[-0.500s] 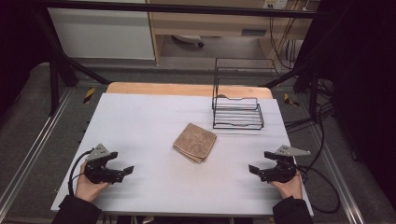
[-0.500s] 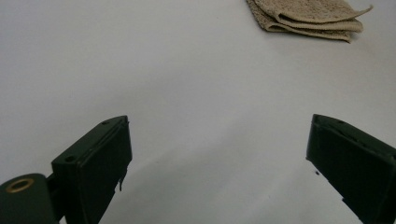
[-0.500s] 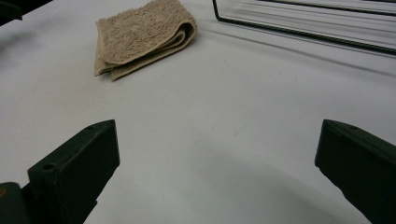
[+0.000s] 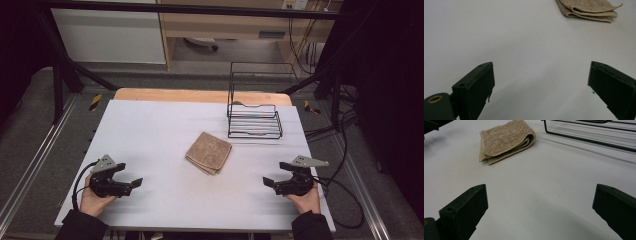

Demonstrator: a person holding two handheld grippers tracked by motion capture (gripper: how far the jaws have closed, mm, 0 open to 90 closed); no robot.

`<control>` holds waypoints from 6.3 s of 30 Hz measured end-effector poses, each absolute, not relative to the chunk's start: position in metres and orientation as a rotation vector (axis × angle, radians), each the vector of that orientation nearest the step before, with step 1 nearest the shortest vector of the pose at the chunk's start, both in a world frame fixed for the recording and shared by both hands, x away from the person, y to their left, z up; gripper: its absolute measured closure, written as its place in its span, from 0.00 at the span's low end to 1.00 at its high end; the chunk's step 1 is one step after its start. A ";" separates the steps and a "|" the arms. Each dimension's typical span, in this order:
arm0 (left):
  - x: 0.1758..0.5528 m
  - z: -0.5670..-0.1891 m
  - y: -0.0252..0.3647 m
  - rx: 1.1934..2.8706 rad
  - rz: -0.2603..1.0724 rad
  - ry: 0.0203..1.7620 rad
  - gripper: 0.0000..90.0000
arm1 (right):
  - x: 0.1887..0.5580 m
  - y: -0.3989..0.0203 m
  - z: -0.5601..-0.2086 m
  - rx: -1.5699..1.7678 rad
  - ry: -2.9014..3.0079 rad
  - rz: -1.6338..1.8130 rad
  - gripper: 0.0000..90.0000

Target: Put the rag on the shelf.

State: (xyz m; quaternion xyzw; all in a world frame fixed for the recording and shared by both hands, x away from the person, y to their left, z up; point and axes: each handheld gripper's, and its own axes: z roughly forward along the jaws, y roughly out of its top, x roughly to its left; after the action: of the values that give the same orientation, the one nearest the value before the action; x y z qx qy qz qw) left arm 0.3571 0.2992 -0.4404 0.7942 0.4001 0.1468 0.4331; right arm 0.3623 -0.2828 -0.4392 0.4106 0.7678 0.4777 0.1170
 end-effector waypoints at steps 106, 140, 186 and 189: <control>0.357 -0.441 0.299 2.000 0.376 1.012 0.09 | 0.398 -0.075 -0.425 0.859 2.584 1.089 0.89; 0.357 -0.441 0.298 2.001 0.371 1.015 0.09 | 0.427 -0.115 -0.442 1.026 2.552 1.058 0.70; 0.360 -0.436 0.278 2.005 0.353 1.029 0.07 | 0.368 -0.175 -0.435 1.245 2.391 1.251 0.32; 0.360 -0.433 0.272 1.999 0.352 1.024 0.07 | 0.372 -0.185 -0.433 1.205 2.379 1.294 0.22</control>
State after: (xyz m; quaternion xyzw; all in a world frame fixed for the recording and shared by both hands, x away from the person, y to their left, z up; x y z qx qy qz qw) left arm 0.3603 0.2724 -0.4326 0.7978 0.4086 0.1405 0.4205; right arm 0.3719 -0.1853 -0.4332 0.4049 0.7995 0.4349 0.0884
